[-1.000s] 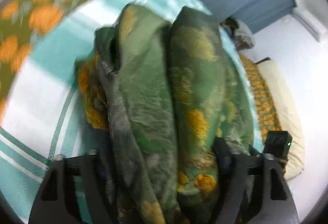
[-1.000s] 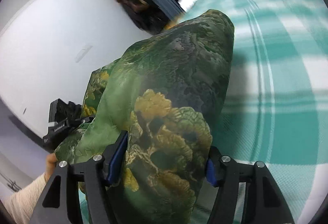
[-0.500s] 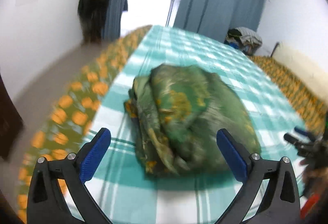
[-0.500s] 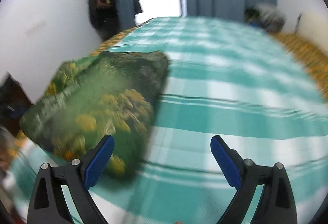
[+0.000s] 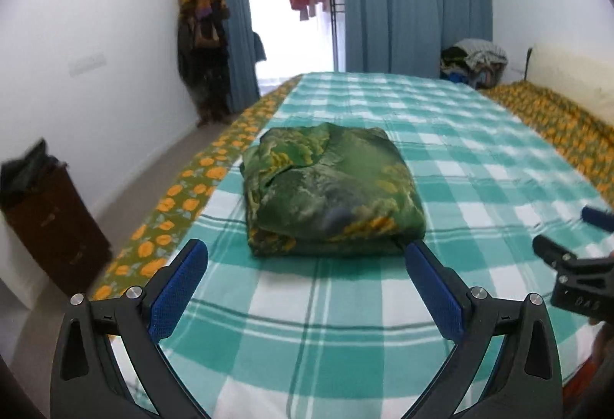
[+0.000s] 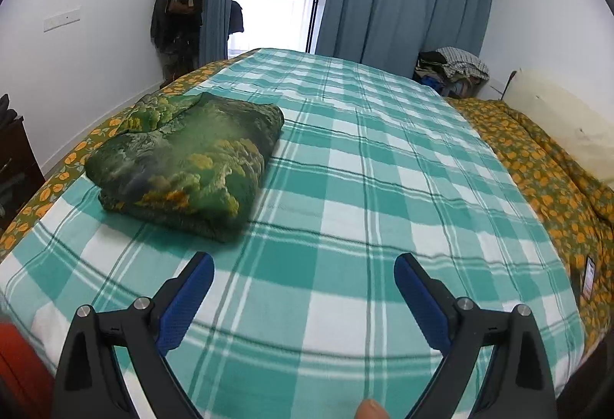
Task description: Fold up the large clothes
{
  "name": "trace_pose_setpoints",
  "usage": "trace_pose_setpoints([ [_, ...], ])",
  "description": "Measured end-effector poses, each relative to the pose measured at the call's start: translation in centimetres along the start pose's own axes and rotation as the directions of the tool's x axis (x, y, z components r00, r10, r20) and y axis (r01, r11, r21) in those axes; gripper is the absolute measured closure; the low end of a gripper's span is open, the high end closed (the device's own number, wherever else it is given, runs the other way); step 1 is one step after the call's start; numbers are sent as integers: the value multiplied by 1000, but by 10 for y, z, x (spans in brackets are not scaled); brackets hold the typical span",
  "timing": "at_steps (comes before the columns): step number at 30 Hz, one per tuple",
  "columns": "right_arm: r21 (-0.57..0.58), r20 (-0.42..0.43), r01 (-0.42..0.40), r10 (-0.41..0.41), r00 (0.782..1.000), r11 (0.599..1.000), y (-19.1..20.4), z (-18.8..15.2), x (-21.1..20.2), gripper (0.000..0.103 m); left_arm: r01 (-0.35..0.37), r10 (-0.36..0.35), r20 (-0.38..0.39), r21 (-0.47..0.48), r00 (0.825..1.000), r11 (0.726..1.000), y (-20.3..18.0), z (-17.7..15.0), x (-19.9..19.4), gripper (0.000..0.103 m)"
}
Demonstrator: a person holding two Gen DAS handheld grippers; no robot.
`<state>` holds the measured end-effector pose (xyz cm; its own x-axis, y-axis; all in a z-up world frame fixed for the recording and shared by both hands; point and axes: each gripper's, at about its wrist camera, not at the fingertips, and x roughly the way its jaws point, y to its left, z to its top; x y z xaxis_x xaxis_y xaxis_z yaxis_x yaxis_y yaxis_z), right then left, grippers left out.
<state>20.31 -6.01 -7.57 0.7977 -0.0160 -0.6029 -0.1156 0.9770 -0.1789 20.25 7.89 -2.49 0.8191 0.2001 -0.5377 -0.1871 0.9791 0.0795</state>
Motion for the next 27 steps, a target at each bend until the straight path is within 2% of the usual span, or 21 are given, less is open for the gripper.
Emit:
trace_pose_setpoints([
  [3, -7, 8, 0, 0, 1000, 1000, -1, -9, -12, 6, -2, 2, -33, 24, 999, 1000, -11, -5, -5, 1],
  [6, -7, 0, -10, 10, 1000, 1000, -2, -17, -19, 6, 26, -25, -49, 13, 998, 1000, -17, -10, -18, 0],
  [11, -9, 1, 0, 0, 1000, 1000, -4, -26, -29, 6, -11, 11, -80, -1, 997, 1000, -19, -14, -23, 0],
  [17, -8, -2, -31, 31, 1000, 999, -1, -32, -42, 6, 51, -56, -127, -46, 990, 998, -17, -14, -29, 1],
  [21, -2, 2, -57, 57, 998, 998, -1, -32, -51, 6, 19, -20, -116, -3, 993, 1000, -23, -11, -39, 0],
  [27, -4, 26, -77, 77, 997, 997, 3, -31, -58, 6, 23, -23, -142, -2, 990, 1000, -24, -12, -44, 0],
])
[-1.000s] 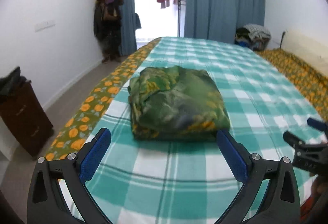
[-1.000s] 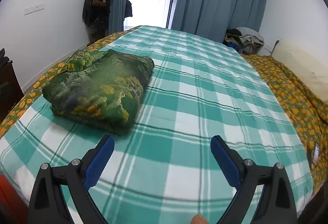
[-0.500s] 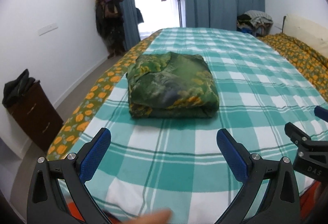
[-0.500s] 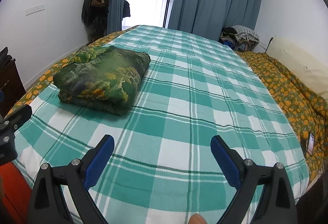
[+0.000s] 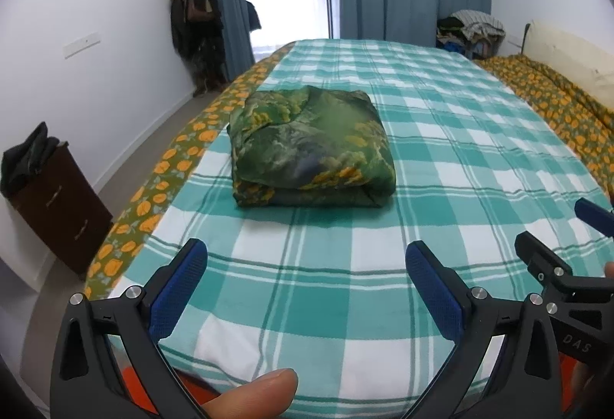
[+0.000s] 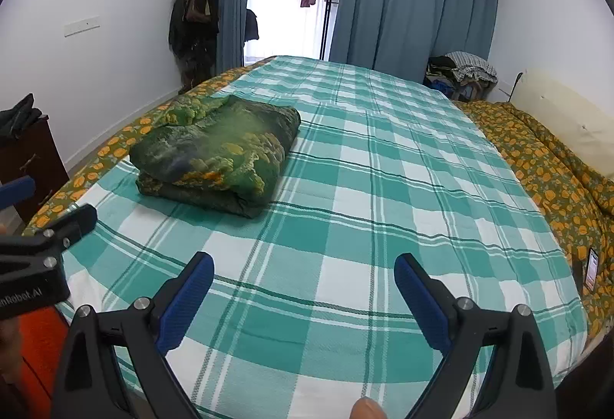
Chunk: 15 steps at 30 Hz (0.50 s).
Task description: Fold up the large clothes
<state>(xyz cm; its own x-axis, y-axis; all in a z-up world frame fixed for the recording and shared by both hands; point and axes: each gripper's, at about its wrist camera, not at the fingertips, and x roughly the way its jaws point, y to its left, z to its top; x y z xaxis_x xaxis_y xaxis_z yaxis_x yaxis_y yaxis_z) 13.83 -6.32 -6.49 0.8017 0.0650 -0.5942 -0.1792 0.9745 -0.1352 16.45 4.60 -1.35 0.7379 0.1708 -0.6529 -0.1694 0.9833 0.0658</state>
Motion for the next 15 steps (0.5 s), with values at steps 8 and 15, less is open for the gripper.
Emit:
trace_pose_setpoints([
  [8, -5, -13, -13, 13, 1000, 1000, 7, 1, -6, 6, -19, 19, -16, -9, 1000, 1000, 2, 0, -4, 0],
  [15, 3, -12, -11, 11, 1000, 1000, 6, 4, -15, 6, -13, 13, -8, -15, 1000, 1000, 4, 1, -13, 0],
])
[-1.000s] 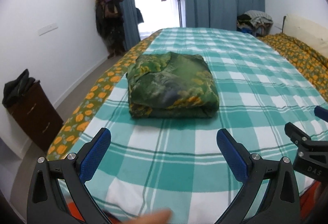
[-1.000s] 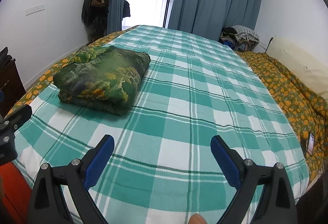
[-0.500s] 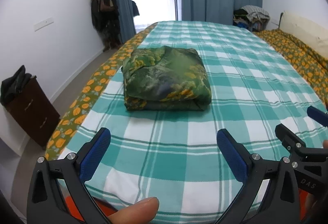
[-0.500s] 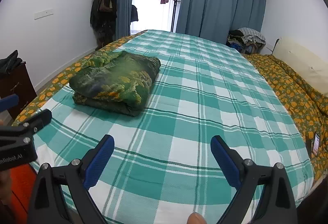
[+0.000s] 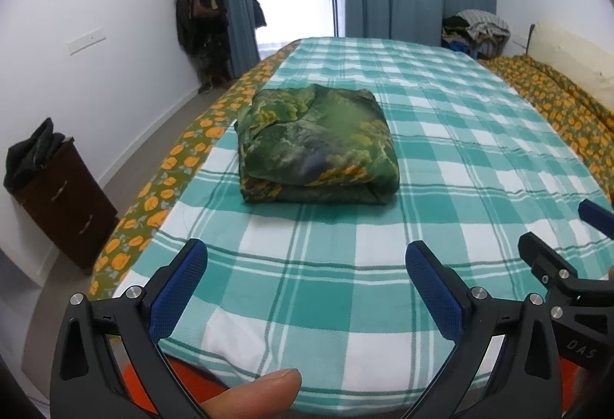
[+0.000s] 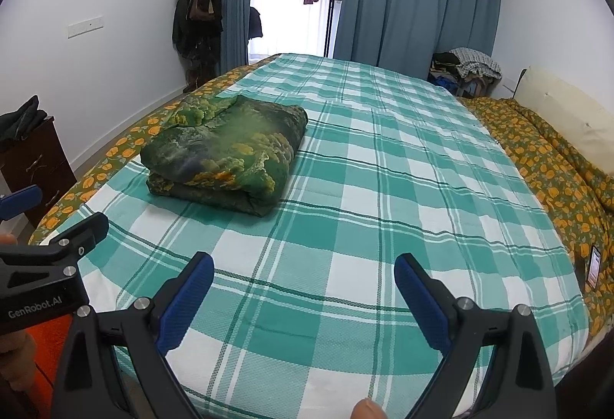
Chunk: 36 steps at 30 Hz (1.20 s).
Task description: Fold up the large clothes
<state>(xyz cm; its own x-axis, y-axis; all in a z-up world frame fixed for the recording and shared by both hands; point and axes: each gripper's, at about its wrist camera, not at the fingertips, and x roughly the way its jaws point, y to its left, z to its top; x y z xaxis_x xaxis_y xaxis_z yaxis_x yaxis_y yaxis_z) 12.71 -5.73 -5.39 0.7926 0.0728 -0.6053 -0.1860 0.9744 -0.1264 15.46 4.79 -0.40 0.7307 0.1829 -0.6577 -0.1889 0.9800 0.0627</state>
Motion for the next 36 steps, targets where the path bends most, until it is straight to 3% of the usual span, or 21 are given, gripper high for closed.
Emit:
trace_pose_setpoints([
  [36, 7, -12, -38, 38, 999, 999, 6, 10, -34, 6, 28, -28, -16, 0, 999, 1000, 6, 12, -30, 1],
])
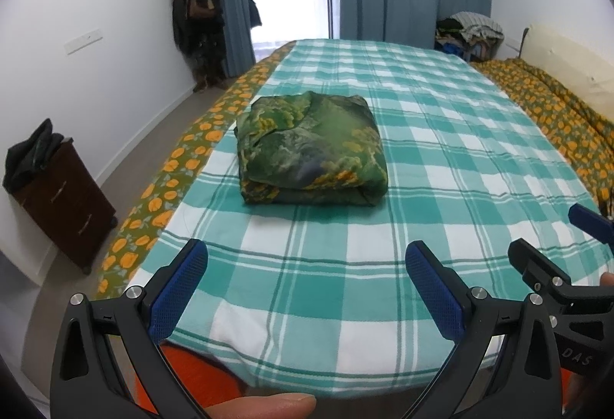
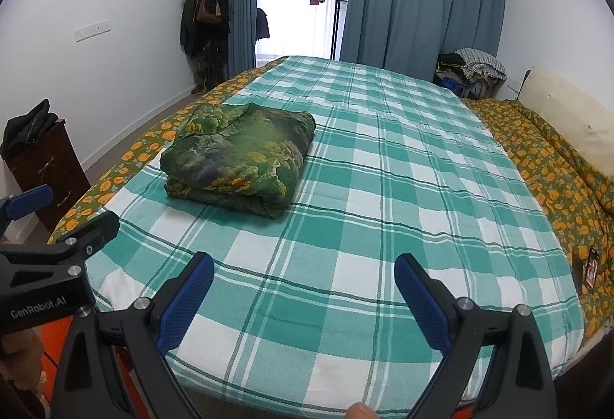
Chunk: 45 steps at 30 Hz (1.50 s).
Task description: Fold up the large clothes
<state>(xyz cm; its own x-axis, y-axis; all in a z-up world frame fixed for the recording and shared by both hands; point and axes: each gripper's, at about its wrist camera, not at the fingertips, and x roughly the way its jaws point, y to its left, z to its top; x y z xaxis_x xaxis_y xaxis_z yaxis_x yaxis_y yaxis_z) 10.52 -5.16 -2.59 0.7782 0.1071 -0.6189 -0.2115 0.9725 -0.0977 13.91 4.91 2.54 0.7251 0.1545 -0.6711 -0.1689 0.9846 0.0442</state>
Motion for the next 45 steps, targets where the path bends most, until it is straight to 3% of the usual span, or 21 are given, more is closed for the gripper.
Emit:
trace_pose_setpoints([
  [45, 19, -12, -30, 30, 999, 999, -5, 2, -7, 6, -2, 2, 0, -8, 1000, 1000, -2, -1, -4, 1],
])
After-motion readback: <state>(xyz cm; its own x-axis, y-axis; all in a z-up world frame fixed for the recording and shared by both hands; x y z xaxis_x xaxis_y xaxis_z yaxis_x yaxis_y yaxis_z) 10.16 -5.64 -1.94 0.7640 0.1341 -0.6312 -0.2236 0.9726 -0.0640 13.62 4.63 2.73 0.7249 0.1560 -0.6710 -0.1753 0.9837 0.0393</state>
